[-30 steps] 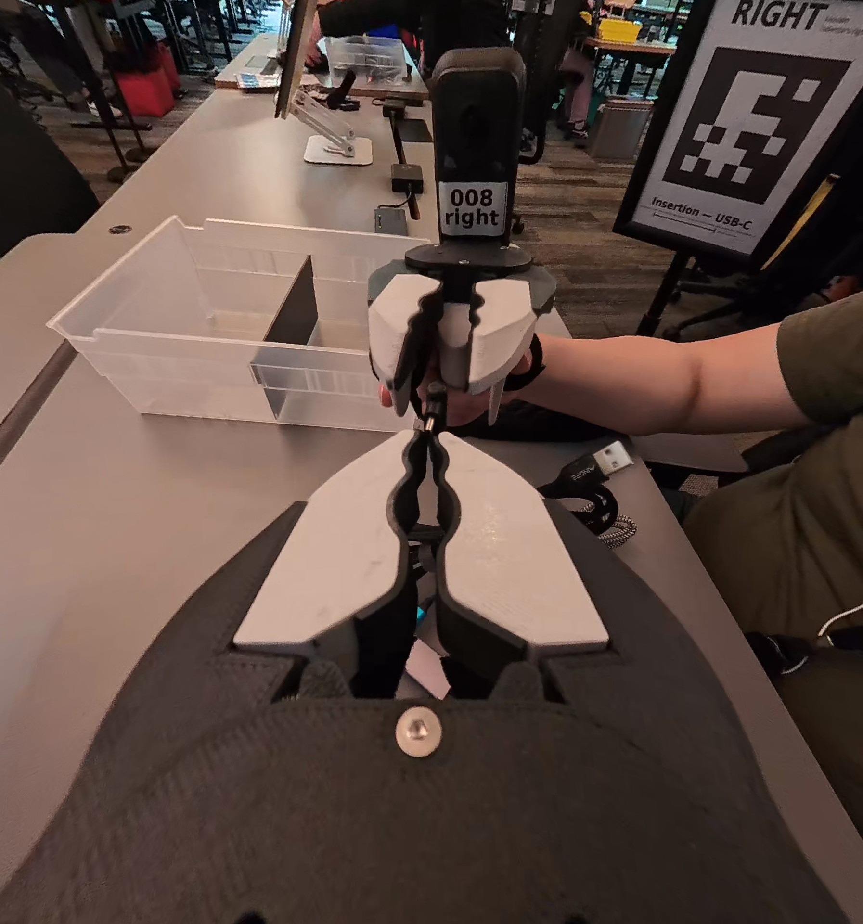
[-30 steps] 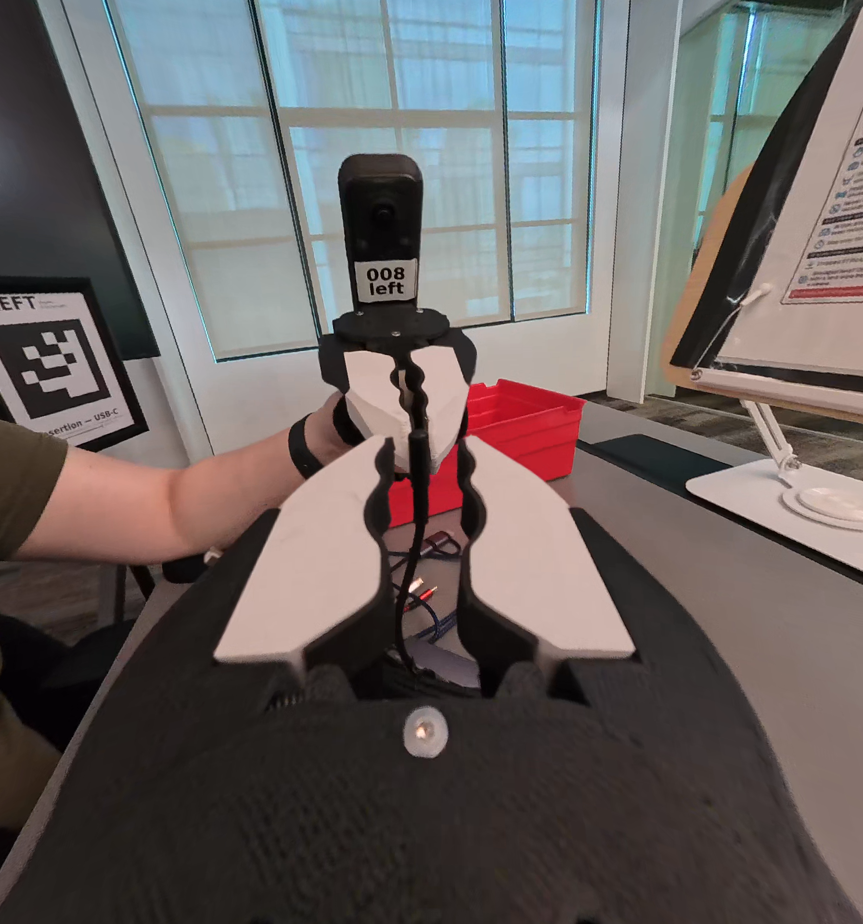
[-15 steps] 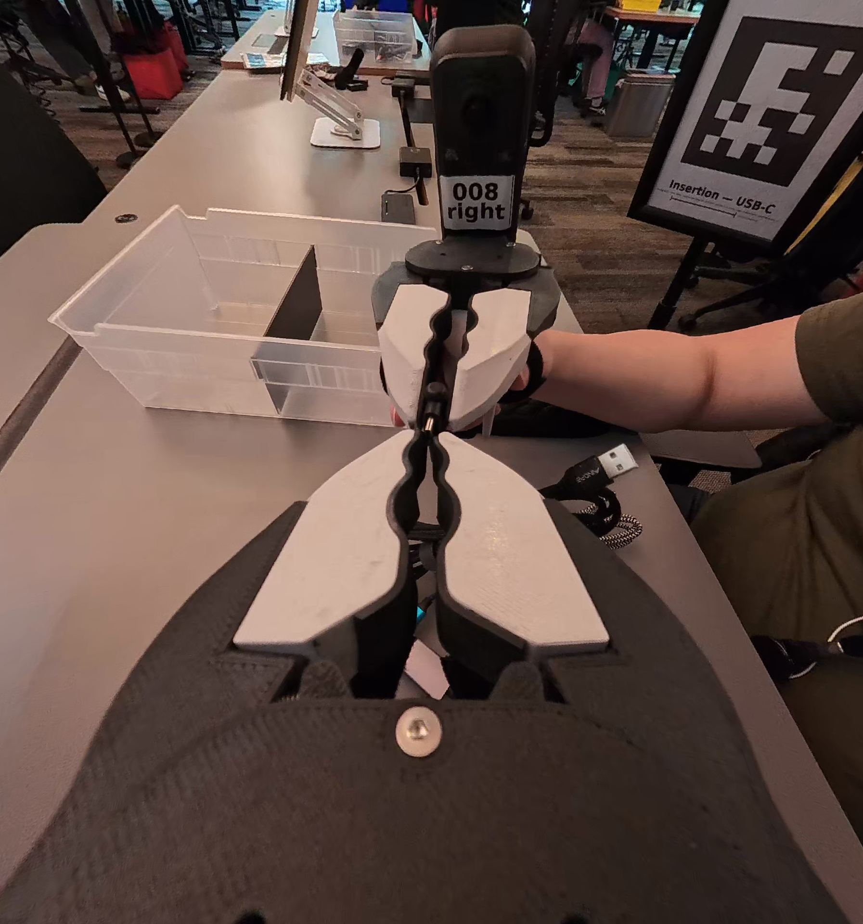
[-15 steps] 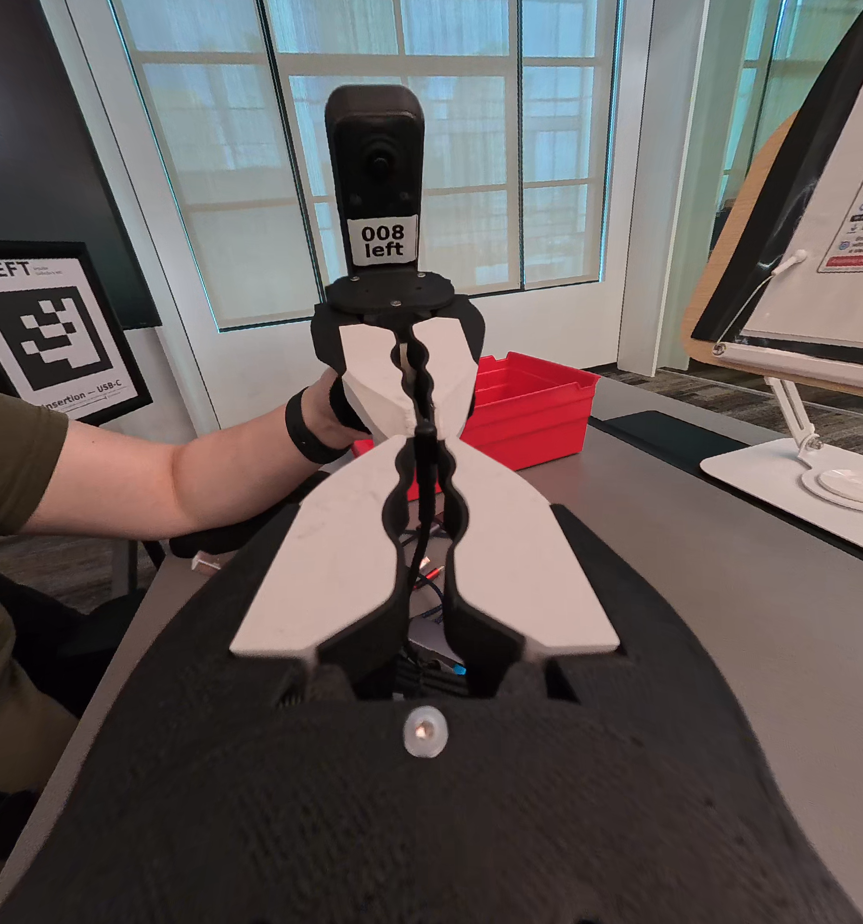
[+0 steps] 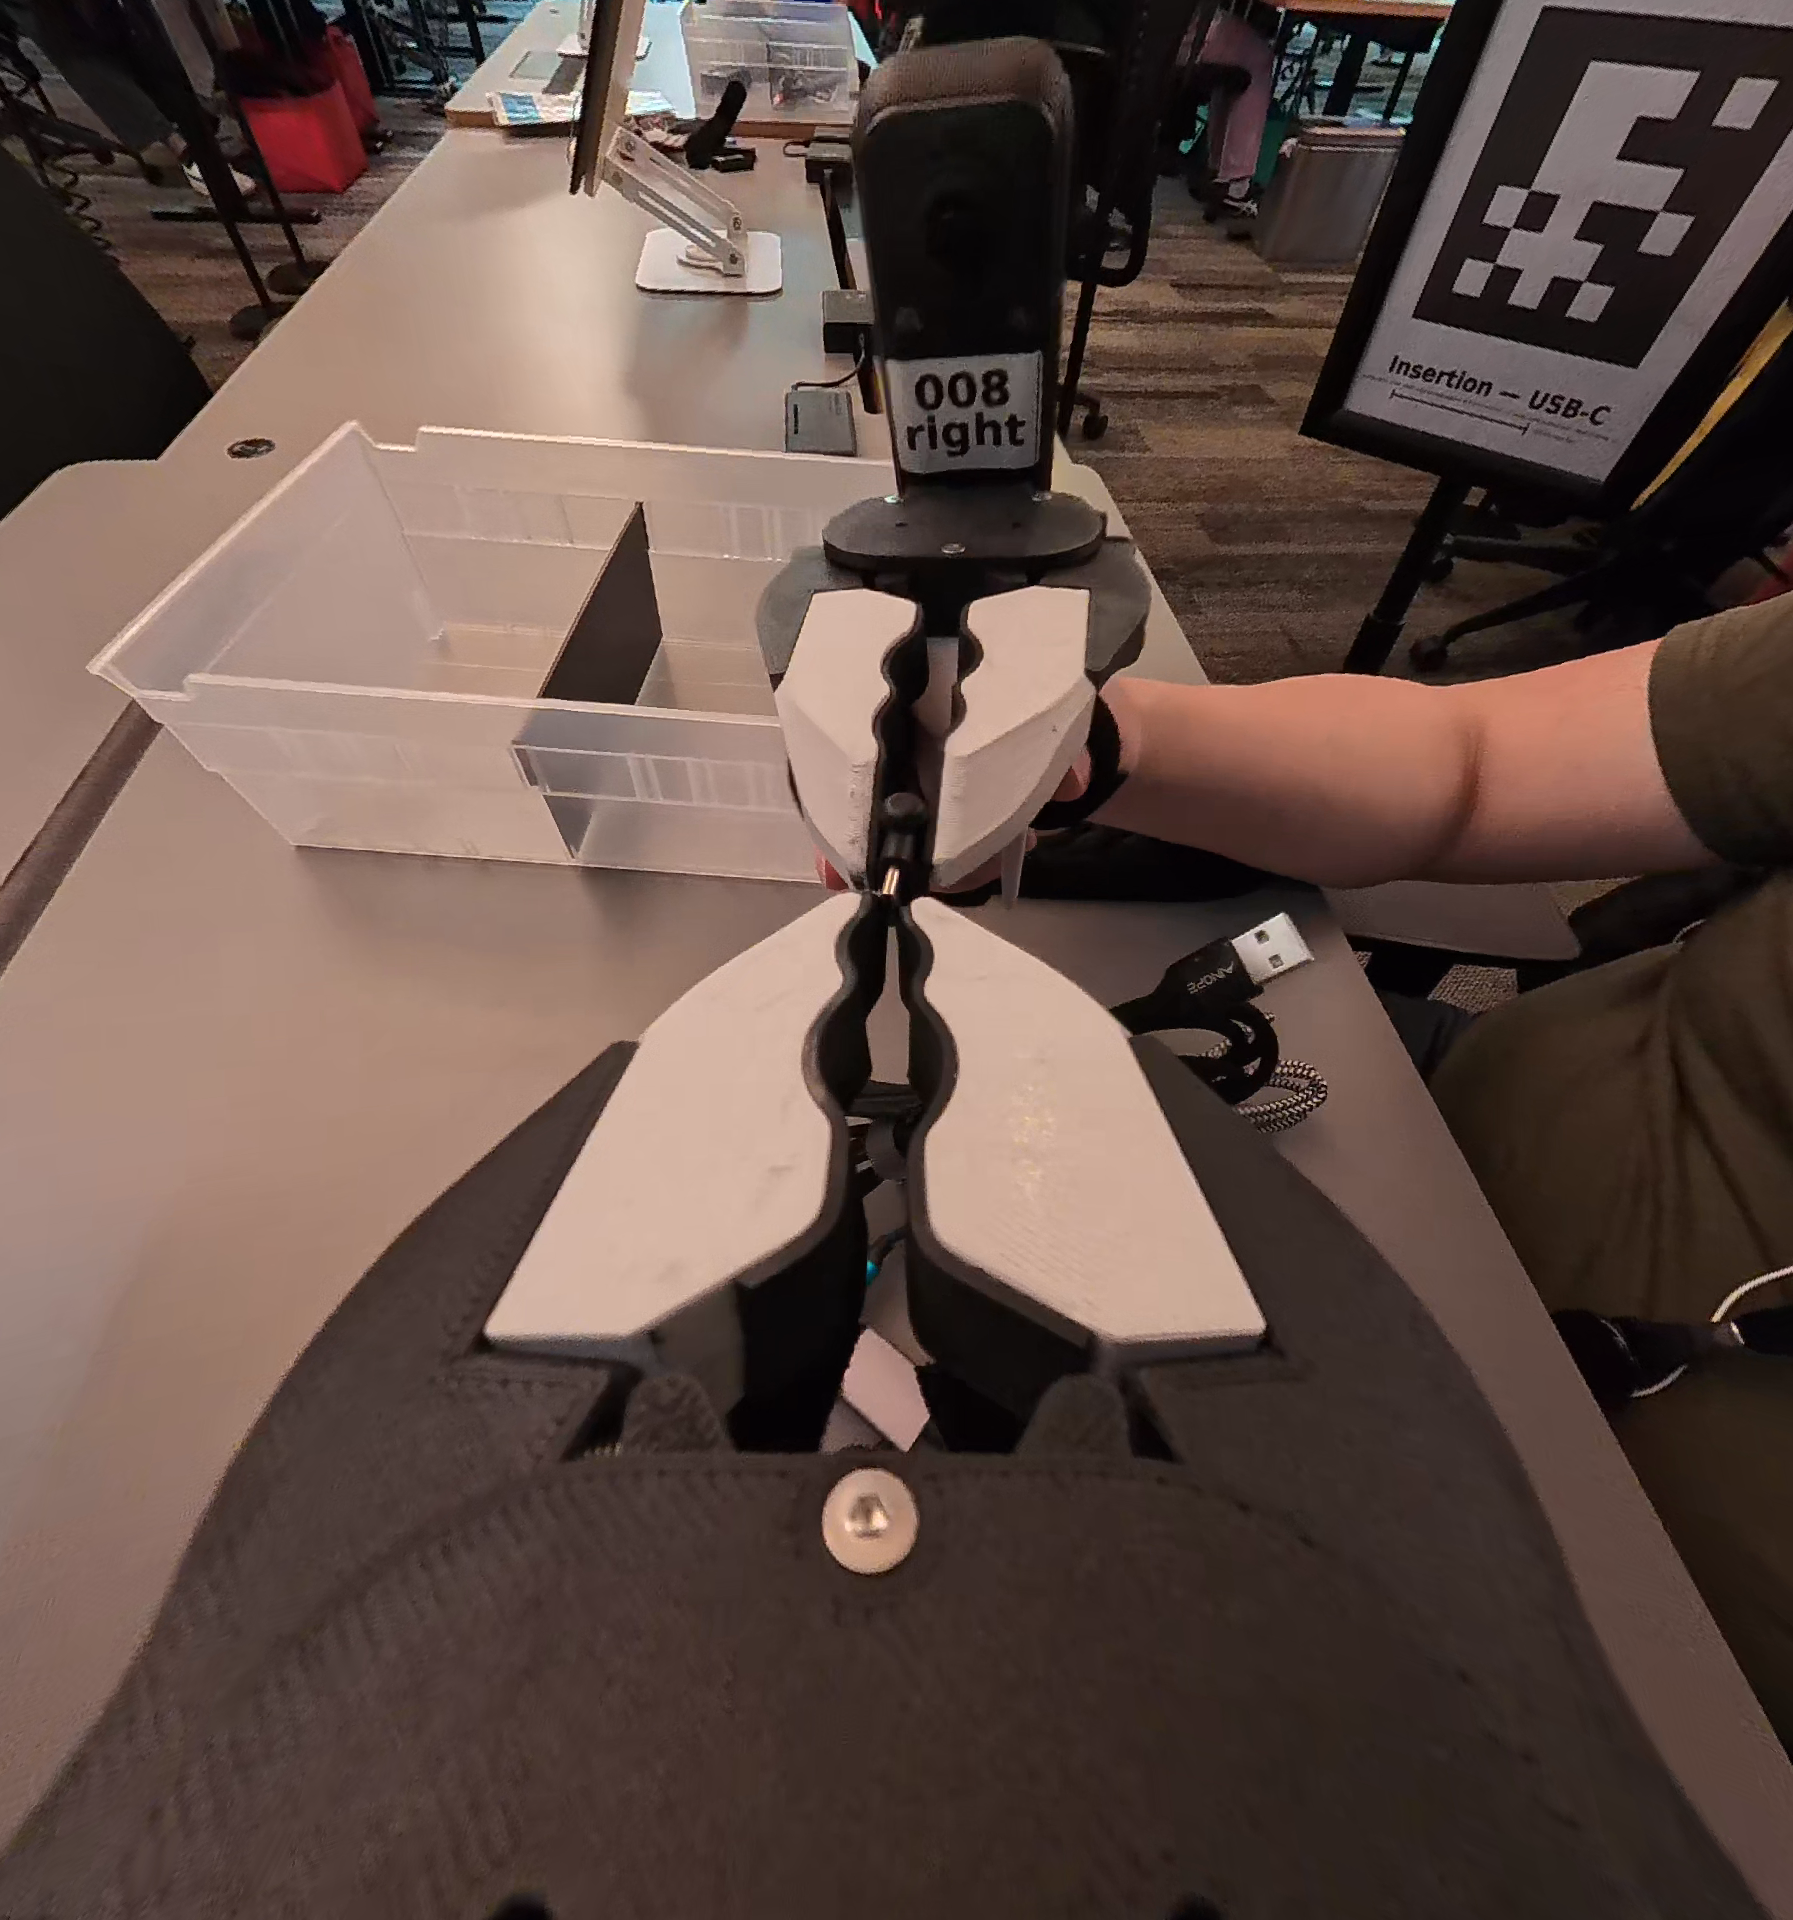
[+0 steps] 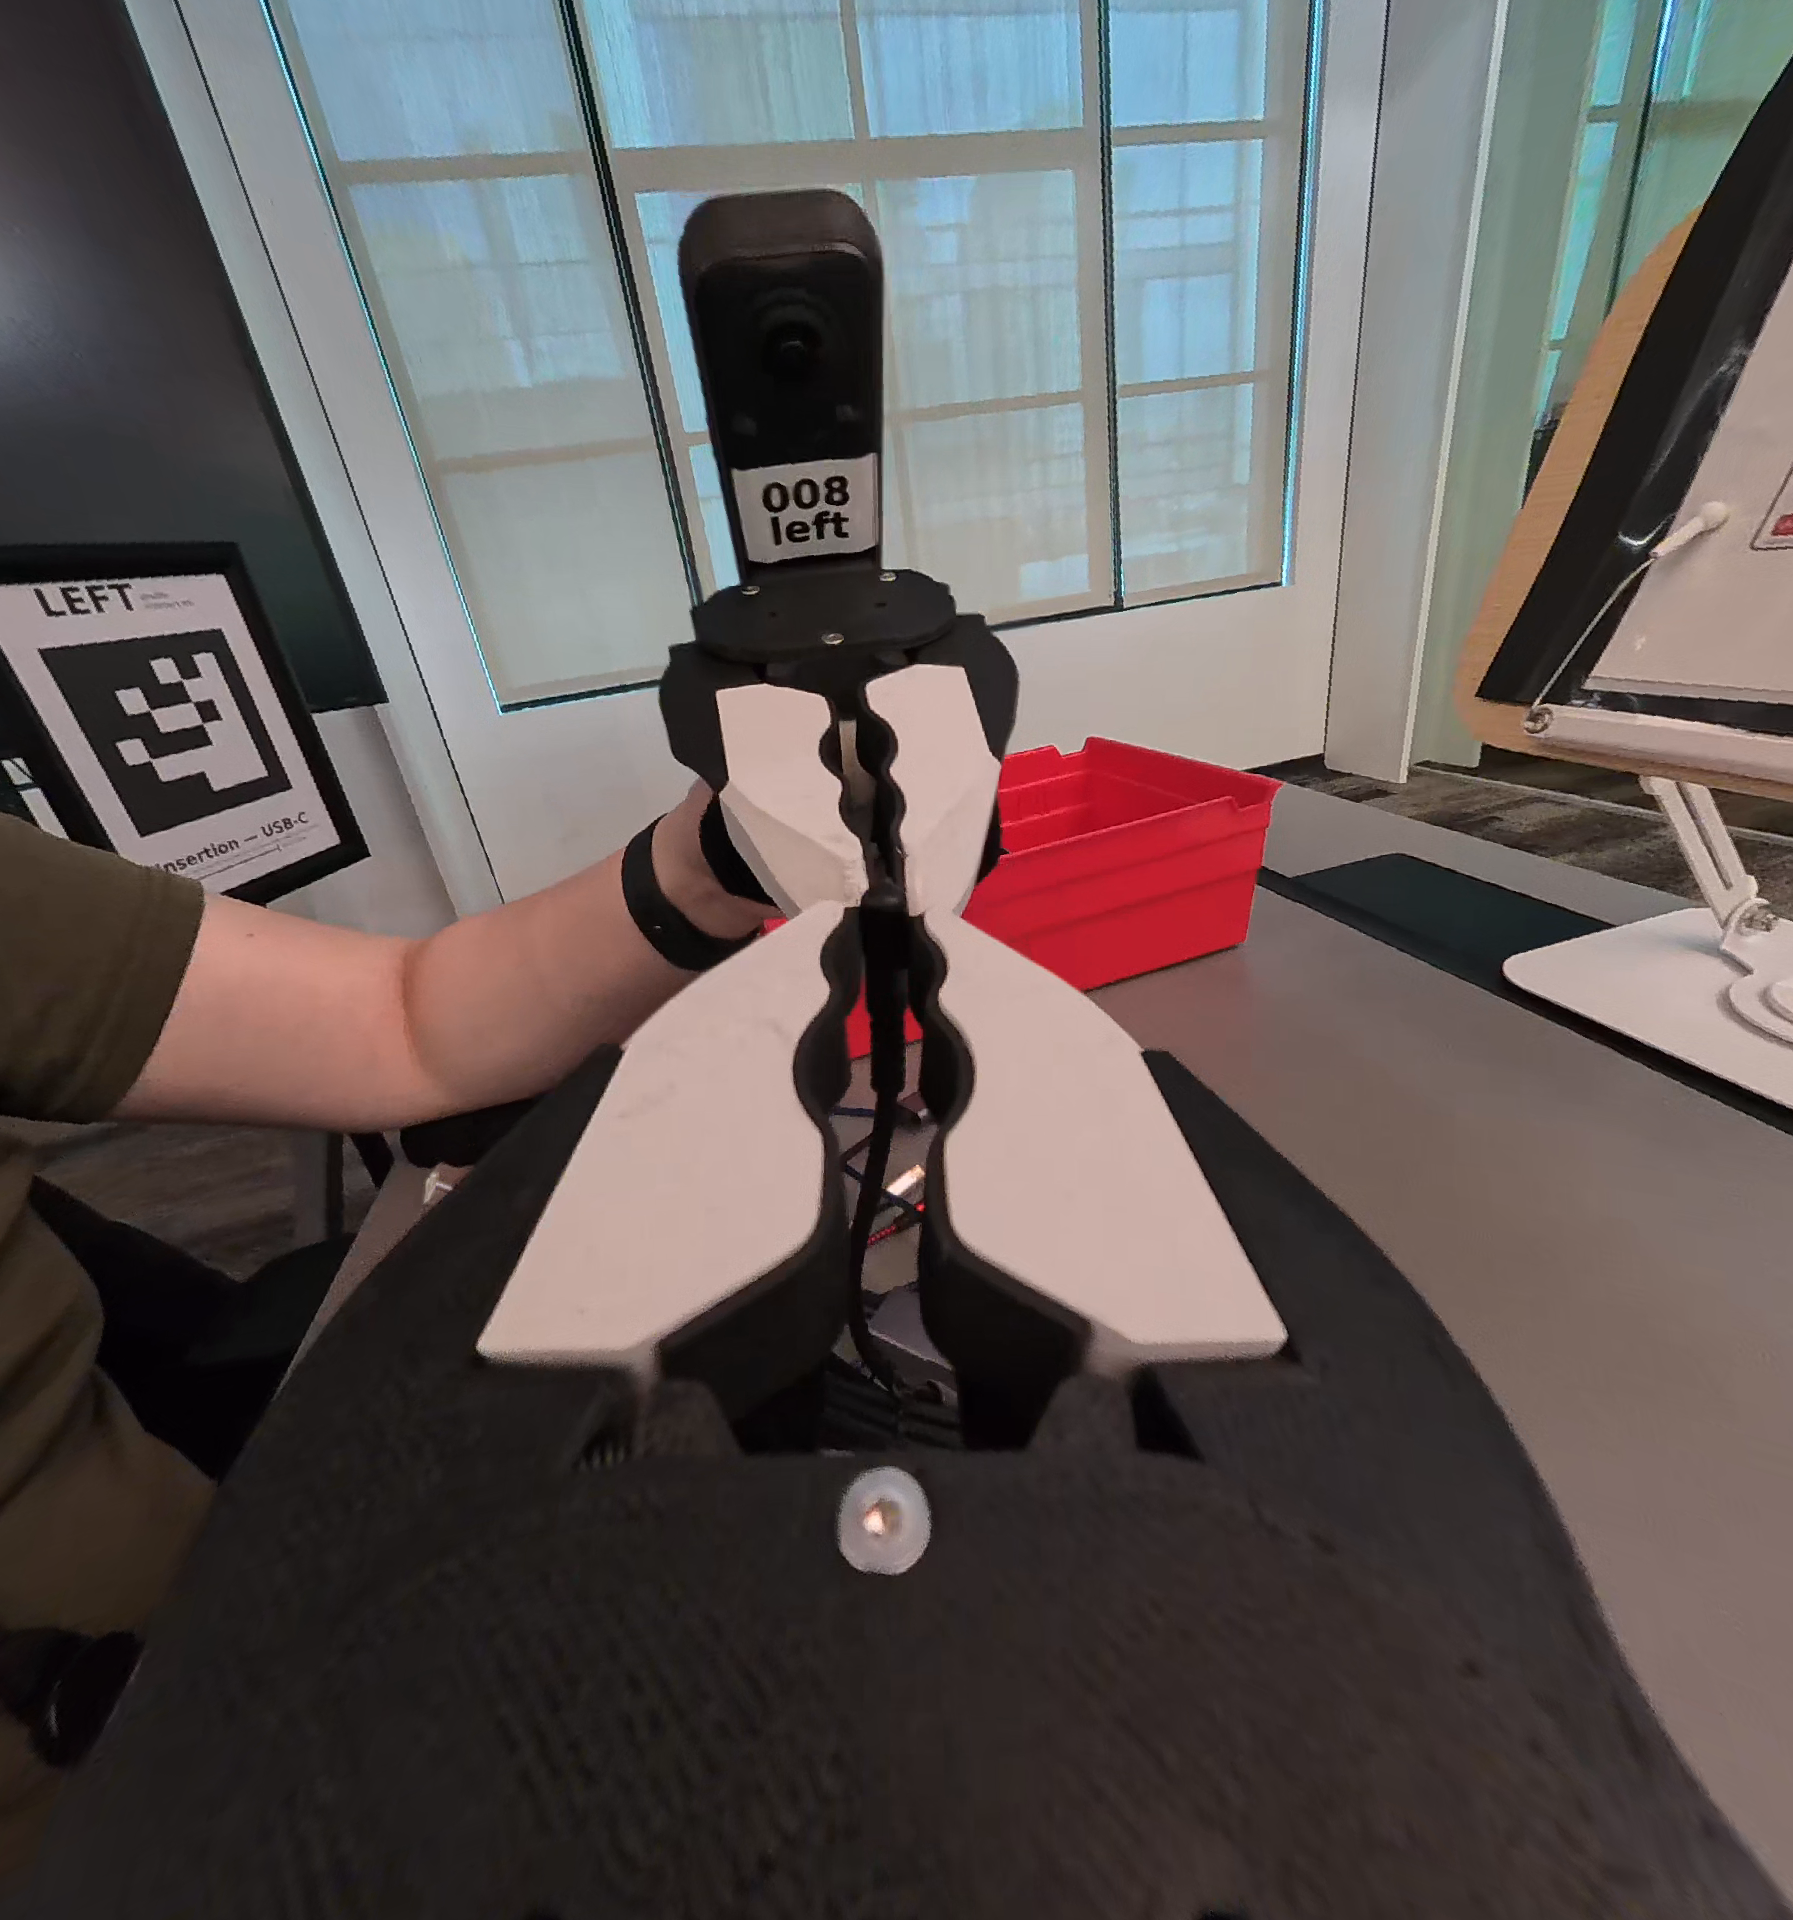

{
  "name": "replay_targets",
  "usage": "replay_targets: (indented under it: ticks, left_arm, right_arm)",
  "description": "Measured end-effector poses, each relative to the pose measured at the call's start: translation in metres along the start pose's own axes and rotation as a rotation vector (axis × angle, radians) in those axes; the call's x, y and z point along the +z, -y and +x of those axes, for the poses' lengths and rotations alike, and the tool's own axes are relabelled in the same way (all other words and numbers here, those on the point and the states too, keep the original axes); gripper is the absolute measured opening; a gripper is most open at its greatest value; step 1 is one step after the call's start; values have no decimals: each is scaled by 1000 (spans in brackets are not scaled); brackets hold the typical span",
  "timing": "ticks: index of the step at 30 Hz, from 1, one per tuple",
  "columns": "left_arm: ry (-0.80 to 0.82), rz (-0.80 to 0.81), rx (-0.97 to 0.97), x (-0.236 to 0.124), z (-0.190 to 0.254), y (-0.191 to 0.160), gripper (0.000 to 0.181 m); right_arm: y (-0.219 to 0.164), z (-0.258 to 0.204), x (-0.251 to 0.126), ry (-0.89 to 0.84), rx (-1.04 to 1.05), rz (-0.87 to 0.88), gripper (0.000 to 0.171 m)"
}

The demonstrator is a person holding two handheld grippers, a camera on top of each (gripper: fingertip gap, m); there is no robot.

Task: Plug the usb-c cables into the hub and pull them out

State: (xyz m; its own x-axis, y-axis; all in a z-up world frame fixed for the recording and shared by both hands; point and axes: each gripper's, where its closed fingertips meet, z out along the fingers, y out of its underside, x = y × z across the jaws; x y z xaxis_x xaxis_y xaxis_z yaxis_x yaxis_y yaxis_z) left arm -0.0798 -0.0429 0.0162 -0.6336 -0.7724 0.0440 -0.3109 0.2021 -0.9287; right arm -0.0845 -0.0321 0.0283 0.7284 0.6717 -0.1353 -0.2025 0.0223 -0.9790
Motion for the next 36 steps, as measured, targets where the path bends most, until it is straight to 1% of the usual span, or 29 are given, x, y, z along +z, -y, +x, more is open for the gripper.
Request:
replay_targets:
  ticks: [3, 4, 6, 7, 8, 9, 12, 14, 17, 19, 21, 26, 27, 32, 35, 36]
  left_arm:
    - [-17, -1, -27, 0, 0, 0, 1]
    - [-12, -6, -41, -1, -1, -1, 5]
    - [39, -49, -87, -5, -12, -7, 33]
    - [62, -97, -120, -7, -18, -15, 46]
    - [82, -160, -161, -10, -24, -27, 56]
    - [106, -227, -208, -12, -29, -40, 57]
    - [152, -424, -385, -9, -42, -85, 56]
    - [142, -557, -476, 0, -40, -115, 54]
    - [114, -729, -554, 14, -31, -151, 56]
    - [85, -814, -589, 19, -21, -167, 56]
    - [99, -854, -609, 20, -18, -173, 50]
    - [245, -967, -584, 10, -21, -181, 49]
    - [269, -993, -578, 8, -21, -183, 52]
    - [358, -1035, -547, 8, -23, -186, 49]
    - [403, -1076, -456, 7, -25, -189, 44]
    - [390, -1069, -431, 9, -24, -188, 38]
  right_arm:
    - [0, 0, -1, -12, -24, -14, 8]
    - [1, 1, -2, -21, -32, -13, 8]
    - [5, 3, -6, -25, -23, -1, 8]
    - [8, 3, -9, -22, -15, 10, 8]
    - [11, 4, -13, -23, -12, 22, 8]
    - [13, 5, -15, -22, -11, 31, 8]
    - [20, 6, -22, -18, -3, 58, 8]
    - [22, 6, -25, -19, -4, 65, 8]
    - [24, 6, -27, -22, -16, 68, 8]
    - [25, 4, -26, -14, -18, 69, 8]
    - [23, 2, -25, -10, -26, 58, 8]
    - [21, 0, -22, -3, -38, 42, 9]
    - [21, 0, -22, -3, -40, 41, 9]
    - [23, 1, -24, -12, -50, 52, 9]
    - [23, 3, -24, -20, -49, 56, 8]
    - [22, 3, -24, -23, -50, 54, 8]
